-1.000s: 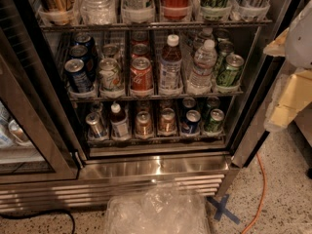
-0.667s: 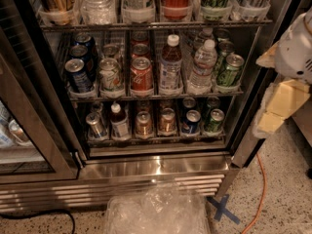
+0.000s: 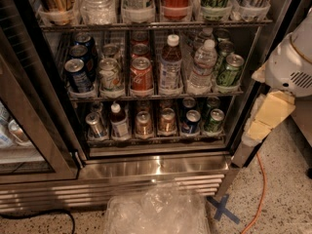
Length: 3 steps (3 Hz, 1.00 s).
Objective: Pick green can from bottom shelf of fridge
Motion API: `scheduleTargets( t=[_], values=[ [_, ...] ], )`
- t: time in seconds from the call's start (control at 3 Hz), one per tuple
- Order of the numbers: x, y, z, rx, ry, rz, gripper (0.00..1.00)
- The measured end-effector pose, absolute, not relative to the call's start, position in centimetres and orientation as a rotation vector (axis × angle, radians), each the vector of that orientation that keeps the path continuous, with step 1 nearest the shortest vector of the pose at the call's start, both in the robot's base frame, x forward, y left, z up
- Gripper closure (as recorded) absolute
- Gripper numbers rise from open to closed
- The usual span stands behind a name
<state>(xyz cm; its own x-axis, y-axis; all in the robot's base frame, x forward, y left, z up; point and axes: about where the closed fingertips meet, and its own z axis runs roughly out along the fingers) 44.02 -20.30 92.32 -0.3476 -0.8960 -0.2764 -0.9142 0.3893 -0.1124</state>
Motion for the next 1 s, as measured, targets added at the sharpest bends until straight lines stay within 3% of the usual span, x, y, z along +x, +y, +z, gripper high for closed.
scheduleTargets(
  t=[0.33, 1.0],
  values=[
    [44.1, -19.8, 91.9, -1.591, 2.302, 0.203, 0.00],
    [42.4, -18.4, 86.9, -1.536, 2.072, 0.748, 0.00]
  ],
)
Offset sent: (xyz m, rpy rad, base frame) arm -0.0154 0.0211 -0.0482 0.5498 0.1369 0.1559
